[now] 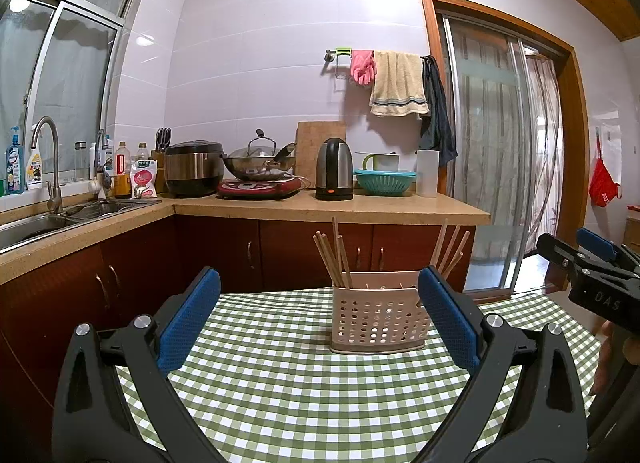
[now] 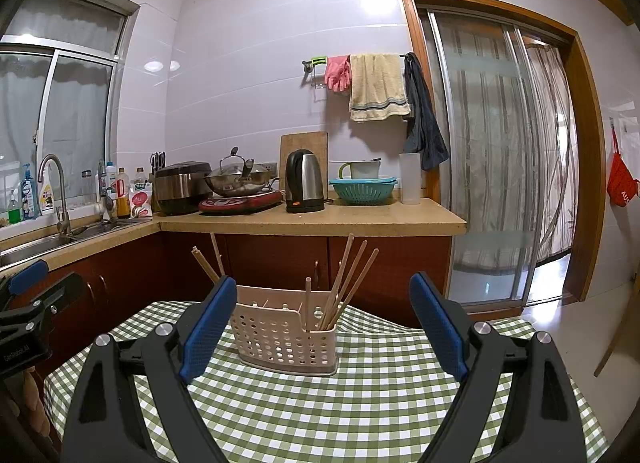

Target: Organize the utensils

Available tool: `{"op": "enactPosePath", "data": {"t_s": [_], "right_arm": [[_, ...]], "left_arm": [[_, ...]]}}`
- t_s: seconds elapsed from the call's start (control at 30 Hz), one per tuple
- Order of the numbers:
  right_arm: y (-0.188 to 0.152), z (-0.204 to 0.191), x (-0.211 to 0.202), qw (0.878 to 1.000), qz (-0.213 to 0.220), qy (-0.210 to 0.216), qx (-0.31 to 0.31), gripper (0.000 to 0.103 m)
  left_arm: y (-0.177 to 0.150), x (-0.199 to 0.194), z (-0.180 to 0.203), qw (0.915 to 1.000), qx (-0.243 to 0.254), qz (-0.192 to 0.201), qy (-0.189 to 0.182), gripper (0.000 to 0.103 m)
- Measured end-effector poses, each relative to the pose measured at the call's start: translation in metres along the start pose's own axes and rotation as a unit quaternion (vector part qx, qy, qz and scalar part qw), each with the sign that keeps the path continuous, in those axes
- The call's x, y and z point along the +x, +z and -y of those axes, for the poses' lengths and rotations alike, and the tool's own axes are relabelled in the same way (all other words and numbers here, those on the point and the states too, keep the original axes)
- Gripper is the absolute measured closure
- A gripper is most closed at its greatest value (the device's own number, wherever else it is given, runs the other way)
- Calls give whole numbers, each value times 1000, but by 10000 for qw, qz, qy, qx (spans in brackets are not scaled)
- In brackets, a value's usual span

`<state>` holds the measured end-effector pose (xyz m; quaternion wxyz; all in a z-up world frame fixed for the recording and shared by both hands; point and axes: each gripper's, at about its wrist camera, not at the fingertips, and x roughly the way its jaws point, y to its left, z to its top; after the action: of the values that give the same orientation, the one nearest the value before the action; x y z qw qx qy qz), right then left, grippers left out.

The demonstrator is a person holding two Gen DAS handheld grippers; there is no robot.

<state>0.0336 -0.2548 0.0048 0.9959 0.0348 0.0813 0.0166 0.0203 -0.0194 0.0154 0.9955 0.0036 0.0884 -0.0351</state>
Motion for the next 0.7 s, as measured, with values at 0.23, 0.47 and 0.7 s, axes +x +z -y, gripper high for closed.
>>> {"op": "enactPosePath", "data": {"t_s": [0.23, 0.47, 0.7], "right_arm": [[0, 0, 0, 10000, -5, 2, -9, 18], [0, -1, -1, 10000, 4, 4, -5, 18], [0, -1, -1, 10000, -4, 6, -11, 18]], "left_arm": [[0, -1, 2, 10000, 1, -8, -9, 6], [0, -1, 2, 10000, -4, -16, -10, 6], [0, -3, 5, 10000, -23, -14, -20, 6]]}}
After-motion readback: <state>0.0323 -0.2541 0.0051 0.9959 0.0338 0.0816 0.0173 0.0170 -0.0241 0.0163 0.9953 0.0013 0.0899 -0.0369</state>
